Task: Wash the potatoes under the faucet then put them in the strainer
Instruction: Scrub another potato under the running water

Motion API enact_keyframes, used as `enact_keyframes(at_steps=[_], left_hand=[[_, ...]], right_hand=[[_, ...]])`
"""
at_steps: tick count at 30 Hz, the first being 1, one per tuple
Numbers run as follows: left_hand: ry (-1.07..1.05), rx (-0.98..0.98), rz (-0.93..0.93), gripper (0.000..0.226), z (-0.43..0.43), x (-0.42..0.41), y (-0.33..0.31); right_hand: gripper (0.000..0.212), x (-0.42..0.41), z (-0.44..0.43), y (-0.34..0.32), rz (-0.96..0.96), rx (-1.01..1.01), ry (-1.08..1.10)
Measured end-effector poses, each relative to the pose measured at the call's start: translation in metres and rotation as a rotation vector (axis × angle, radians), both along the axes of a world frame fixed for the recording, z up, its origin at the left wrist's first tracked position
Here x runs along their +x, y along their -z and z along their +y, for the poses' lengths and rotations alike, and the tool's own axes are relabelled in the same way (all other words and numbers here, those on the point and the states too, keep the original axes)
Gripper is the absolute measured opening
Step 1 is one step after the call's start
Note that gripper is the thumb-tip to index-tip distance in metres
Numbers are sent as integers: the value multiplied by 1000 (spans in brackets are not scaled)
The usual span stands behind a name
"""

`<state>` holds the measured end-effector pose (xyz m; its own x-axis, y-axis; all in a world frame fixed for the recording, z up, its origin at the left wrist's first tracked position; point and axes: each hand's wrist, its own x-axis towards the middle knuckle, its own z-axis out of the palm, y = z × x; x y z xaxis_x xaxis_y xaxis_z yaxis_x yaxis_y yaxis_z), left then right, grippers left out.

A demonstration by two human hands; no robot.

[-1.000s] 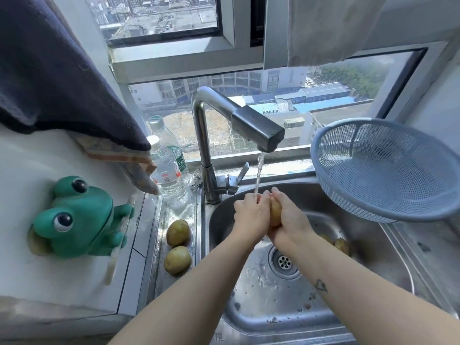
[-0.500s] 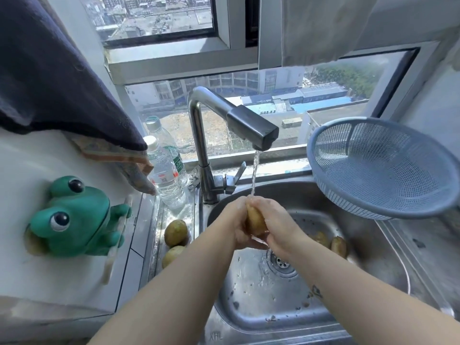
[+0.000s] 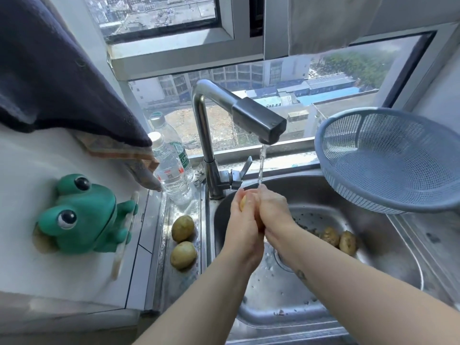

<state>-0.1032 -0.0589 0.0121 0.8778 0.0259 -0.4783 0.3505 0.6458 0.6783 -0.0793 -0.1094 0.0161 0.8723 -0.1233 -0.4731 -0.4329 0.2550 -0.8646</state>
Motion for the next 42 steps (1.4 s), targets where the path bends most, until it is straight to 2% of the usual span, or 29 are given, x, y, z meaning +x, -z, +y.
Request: enact_keyframes(at_steps=[2, 5, 6, 8, 10, 11, 16, 20, 21, 24, 28, 32, 35, 37, 40, 42], left_hand=[[-35, -43, 56, 24, 1, 4, -4], [-34, -121, 192, 18, 8, 15, -10], [7, -147, 247, 20, 10, 17, -13], [99, -199, 319, 26, 13, 21, -12], [146, -229, 321, 34, 11, 20, -8], [143, -239, 303, 34, 11, 20, -5], [125, -327, 113, 27, 8, 11, -2], [94, -52, 3, 29, -5, 0, 2], [99, -5, -16, 31, -6, -1, 2], [61, 28, -19, 26, -7, -2, -3], [16, -26, 100, 13, -6, 7, -5], [116, -174, 278, 27, 7, 15, -11], [142, -282, 281, 25, 18, 16, -14], [161, -302, 264, 29, 25, 18, -13], [238, -271, 275, 34, 35, 21, -13], [291, -241, 292, 33, 38, 22, -17]], right_hand=[[32, -2, -3, -3, 89, 259, 67], [22, -8, -8, 1, -40, 370, 16], [23, -11, -12, 4, -102, 294, -63], [33, -15, -21, 6, -209, -51, -266], [36, -16, -24, 7, -261, -332, -313], [34, -16, -24, 7, -275, -354, -285], [17, -7, -13, 8, -229, -206, -122], [35, -4, -8, 1, 7, 141, 122], [36, -5, -8, 0, 20, 160, 131], [38, -8, -8, -1, -67, 30, 100], [33, -19, -5, 3, -330, -356, 54], [36, -36, -1, 7, -540, -515, -25], [49, -37, -8, 8, -560, -536, -153], [54, -35, -15, 11, -514, -479, -258], [40, -34, -19, 13, -387, -240, -302], [32, -32, -19, 12, -342, -179, -275]])
